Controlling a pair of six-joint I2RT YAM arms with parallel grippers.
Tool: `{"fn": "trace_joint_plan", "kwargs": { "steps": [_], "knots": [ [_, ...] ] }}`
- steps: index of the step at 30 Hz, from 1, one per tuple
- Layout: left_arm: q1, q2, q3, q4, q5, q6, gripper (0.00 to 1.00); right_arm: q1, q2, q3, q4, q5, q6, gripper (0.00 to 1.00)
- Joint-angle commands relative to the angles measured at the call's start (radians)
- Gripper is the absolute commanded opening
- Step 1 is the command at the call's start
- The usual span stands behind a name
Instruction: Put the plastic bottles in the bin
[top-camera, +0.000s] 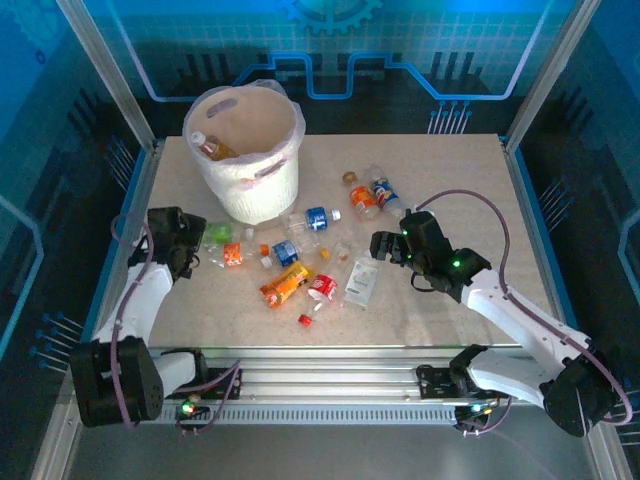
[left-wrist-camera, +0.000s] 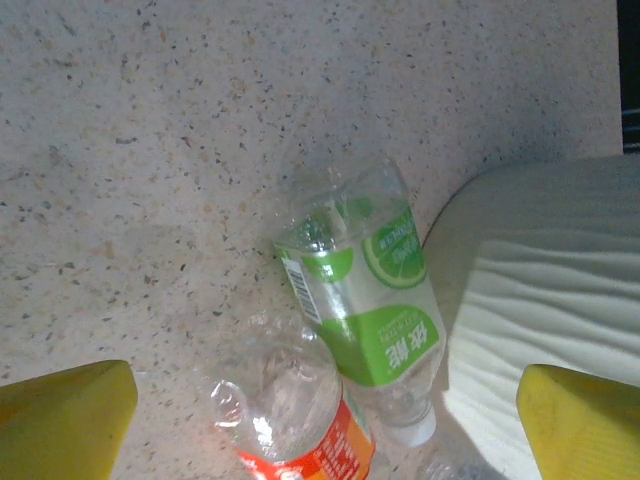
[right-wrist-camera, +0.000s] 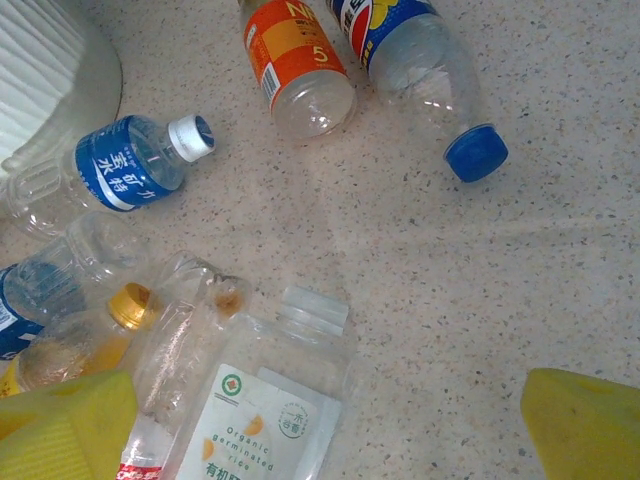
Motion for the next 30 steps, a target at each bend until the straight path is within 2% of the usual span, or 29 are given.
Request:
{"fn": "trace_joint_plan", "kwargs": {
  "steps": [1, 8, 15, 30],
  "knots": [
    [0.040, 0.053, 0.032, 0.073, 0.065, -0.072, 0.99, -0.017, -0.010, -0.008, 0.001, -0.014, 0.021, 1.00],
    [0.078, 0.208, 0.113, 0.084, 0.112, -0.073, 0.99, -0.018, -0.027, -0.022, 0.004, -0.010, 0.037, 1.00],
    [0.082, 0.348, 0.179, 0.075, 0.162, -0.138, 0.99, -0.021, -0.028, -0.021, 0.003, -0.005, 0.042, 1.00],
    [0.077, 0.505, 0.266, 0.056, 0.168, -0.192, 0.99, -0.025, -0.028, -0.036, 0.019, -0.001, 0.039, 1.00]
  ]
}}
